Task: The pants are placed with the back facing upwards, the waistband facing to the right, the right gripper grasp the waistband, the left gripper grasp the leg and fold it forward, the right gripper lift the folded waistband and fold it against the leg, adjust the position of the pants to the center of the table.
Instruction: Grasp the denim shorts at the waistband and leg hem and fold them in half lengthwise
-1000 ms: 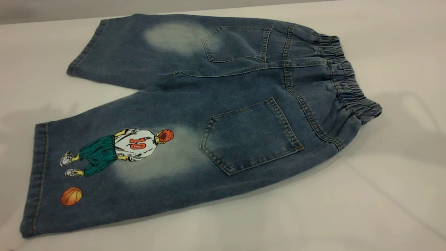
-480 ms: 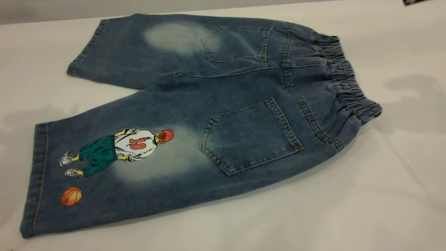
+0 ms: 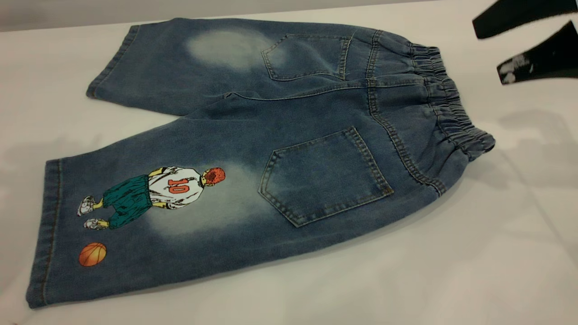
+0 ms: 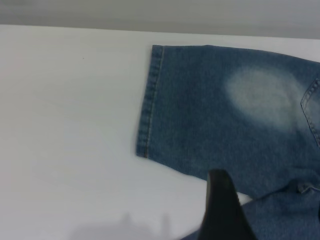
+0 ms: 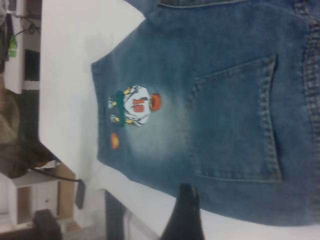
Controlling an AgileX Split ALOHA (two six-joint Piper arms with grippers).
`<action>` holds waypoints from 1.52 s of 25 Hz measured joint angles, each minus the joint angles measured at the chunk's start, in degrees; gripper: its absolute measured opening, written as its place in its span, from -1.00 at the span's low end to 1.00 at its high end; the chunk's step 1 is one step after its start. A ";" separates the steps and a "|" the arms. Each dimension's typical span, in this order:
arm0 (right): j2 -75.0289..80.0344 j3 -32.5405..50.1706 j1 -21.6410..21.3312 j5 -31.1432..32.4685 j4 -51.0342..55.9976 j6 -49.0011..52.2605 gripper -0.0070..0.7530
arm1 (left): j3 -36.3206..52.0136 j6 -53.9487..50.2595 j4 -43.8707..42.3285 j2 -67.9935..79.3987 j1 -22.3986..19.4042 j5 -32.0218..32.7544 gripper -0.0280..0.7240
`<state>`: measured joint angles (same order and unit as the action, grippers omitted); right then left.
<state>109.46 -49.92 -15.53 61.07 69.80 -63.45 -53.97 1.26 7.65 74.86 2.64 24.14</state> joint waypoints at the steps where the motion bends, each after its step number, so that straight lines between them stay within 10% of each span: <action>1: 0.00 0.42 0.00 -1.01 0.00 -0.16 0.48 | 0.00 0.00 0.00 0.00 0.00 0.00 0.17; 38: 25.12 0.95 -6.20 -0.91 17.19 -19.24 0.48 | 0.00 -0.02 0.07 0.00 0.00 -0.11 0.17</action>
<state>134.57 -48.97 -21.73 60.16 86.99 -82.69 -53.97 1.23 7.73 74.86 2.64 24.03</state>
